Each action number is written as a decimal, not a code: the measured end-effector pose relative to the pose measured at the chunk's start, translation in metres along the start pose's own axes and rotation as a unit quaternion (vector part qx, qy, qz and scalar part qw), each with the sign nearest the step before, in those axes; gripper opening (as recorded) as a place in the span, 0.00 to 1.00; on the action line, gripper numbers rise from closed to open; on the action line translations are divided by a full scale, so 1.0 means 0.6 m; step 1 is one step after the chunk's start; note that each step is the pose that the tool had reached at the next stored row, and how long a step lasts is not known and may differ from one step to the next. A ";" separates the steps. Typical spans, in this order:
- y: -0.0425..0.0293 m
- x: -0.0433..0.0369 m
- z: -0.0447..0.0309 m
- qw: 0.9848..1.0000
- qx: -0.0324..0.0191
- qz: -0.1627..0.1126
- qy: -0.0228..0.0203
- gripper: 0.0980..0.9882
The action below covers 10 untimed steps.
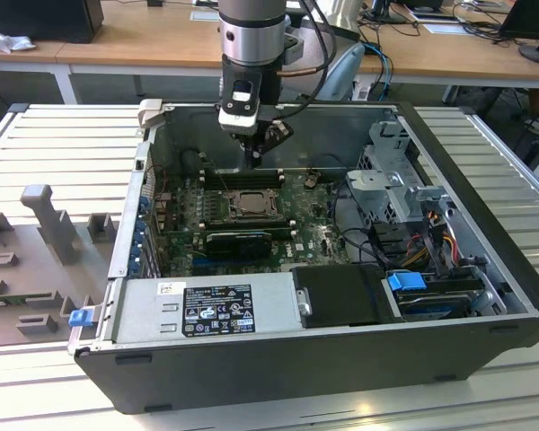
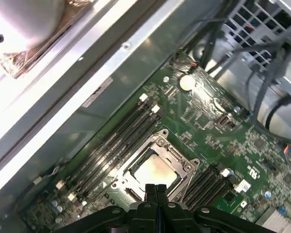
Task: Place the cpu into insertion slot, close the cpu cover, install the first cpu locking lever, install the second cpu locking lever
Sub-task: 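Install the first cpu locking lever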
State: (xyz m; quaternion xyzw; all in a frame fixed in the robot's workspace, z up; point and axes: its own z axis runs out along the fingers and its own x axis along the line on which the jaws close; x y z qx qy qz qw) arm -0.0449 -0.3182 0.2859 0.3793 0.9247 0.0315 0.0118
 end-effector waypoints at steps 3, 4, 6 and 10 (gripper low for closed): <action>0.000 0.000 0.001 0.999 0.001 -0.036 0.003 0.01; 0.000 0.000 0.001 0.999 0.000 -0.051 0.006 0.01; 0.000 0.000 0.001 0.998 -0.002 -0.061 0.009 0.01; 0.000 0.000 0.002 0.993 -0.001 -0.118 0.013 0.01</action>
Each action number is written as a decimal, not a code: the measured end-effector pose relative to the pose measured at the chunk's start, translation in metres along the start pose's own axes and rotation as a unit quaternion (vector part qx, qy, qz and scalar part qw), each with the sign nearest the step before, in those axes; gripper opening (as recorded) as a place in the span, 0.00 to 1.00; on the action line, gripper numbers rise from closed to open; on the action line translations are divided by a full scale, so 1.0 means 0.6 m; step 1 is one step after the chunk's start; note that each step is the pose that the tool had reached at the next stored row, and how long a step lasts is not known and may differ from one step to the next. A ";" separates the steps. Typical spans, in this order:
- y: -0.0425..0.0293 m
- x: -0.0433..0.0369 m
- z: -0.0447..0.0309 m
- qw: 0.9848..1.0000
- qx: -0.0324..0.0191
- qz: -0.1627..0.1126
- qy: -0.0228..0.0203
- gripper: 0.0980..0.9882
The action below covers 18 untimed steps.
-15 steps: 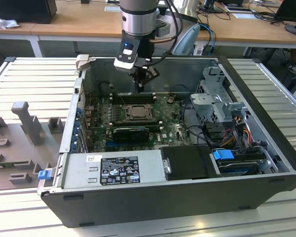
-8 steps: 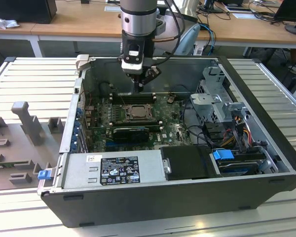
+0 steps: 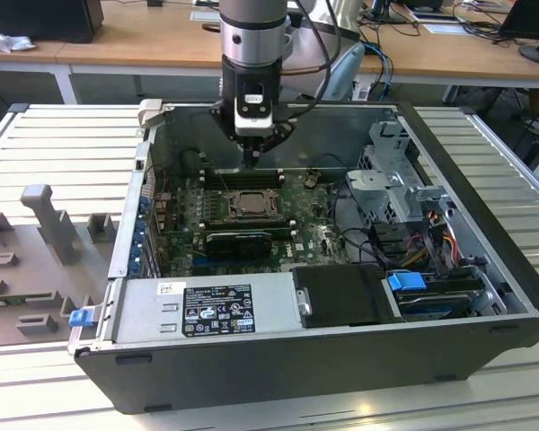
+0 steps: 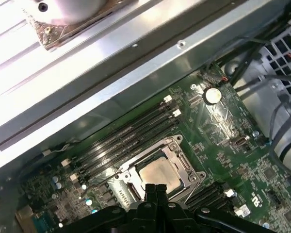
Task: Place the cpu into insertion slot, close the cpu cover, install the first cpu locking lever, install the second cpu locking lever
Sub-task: 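Install the first cpu locking lever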
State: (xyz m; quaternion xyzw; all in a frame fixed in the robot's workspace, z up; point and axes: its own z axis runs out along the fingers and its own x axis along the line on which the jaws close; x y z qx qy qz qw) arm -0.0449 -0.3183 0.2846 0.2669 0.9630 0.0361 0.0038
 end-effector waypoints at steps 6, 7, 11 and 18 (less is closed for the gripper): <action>0.000 0.000 0.000 0.999 0.001 -0.045 0.003 0.01; 0.000 0.000 0.000 0.999 0.001 -0.053 0.004 0.01; 0.000 0.000 0.000 0.996 0.001 -0.091 0.007 0.01; 0.000 0.000 0.000 0.984 0.002 -0.180 0.013 0.01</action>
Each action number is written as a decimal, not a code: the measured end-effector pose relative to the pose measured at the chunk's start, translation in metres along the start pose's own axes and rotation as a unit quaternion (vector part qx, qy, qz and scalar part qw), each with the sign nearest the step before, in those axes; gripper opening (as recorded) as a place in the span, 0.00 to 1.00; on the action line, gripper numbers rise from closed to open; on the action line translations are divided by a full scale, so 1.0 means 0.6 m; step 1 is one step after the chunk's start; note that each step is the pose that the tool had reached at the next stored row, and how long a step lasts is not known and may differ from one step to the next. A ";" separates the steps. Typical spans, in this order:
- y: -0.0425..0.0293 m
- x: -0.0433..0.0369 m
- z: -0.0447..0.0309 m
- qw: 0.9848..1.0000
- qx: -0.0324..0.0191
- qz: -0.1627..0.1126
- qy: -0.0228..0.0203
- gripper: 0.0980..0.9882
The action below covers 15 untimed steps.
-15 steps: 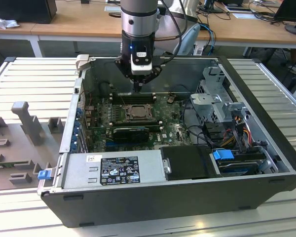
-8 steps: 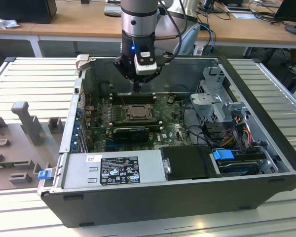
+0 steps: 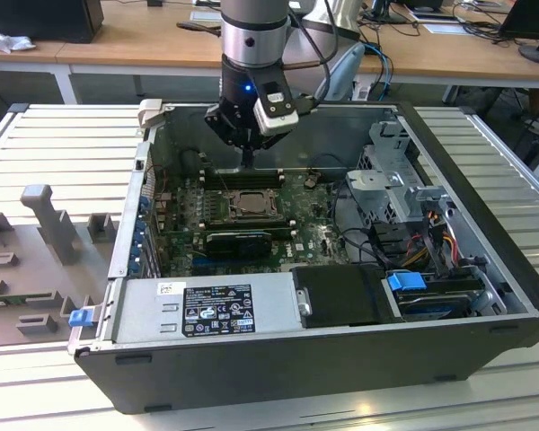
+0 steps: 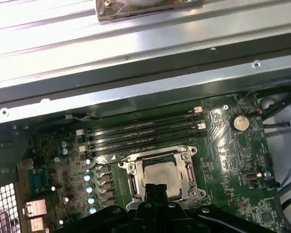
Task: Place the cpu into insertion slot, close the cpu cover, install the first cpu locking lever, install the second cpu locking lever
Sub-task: 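Install the first cpu locking lever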
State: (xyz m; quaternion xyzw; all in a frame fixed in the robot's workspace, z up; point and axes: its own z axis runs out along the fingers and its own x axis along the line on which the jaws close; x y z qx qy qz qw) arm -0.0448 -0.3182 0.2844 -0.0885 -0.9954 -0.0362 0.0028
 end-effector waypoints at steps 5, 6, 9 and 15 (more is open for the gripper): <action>0.000 0.000 0.000 0.998 0.001 -0.060 0.004 0.01; 0.000 0.000 0.000 0.997 0.001 -0.075 0.005 0.01; 0.000 0.000 0.000 0.995 0.001 -0.102 0.007 0.01; 0.000 0.000 0.000 0.986 0.002 -0.165 0.012 0.01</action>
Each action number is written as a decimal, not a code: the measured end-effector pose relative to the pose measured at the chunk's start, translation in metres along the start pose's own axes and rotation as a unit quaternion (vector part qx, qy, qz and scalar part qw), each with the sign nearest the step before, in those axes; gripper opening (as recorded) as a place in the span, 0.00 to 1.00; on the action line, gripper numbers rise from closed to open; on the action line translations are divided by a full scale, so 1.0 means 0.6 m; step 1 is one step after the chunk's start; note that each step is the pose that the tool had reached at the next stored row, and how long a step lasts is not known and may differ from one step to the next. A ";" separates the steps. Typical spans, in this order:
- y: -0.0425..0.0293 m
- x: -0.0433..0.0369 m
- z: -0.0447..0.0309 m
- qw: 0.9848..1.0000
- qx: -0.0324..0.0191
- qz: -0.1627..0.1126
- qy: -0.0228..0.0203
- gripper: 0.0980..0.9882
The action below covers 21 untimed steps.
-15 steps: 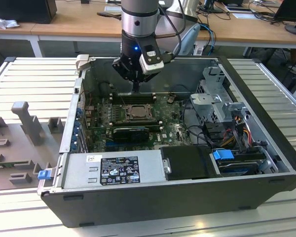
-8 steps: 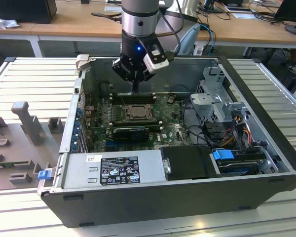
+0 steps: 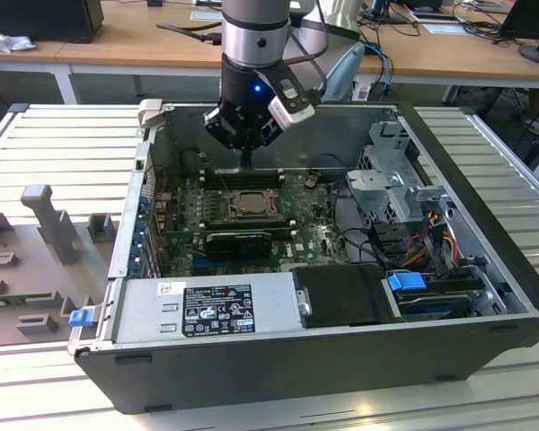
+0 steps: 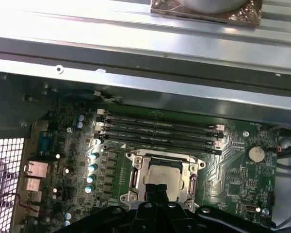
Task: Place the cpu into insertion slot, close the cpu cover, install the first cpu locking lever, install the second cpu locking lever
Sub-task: 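Install the first cpu locking lever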
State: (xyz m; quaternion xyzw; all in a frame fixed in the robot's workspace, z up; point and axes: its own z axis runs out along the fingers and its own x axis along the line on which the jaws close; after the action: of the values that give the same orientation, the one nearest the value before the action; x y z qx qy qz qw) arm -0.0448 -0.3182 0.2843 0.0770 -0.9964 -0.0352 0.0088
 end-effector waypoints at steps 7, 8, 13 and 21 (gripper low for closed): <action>0.002 0.015 0.003 1.000 0.000 0.015 -0.004 0.01; 0.002 0.016 0.004 1.000 0.000 0.025 -0.004 0.01; 0.002 0.017 0.007 0.999 -0.001 0.047 -0.007 0.01; 0.005 0.039 0.009 0.999 0.000 0.046 -0.008 0.01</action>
State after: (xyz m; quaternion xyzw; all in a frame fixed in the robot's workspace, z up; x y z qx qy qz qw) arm -0.0684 -0.3185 0.2794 0.0304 -0.9989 -0.0359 0.0023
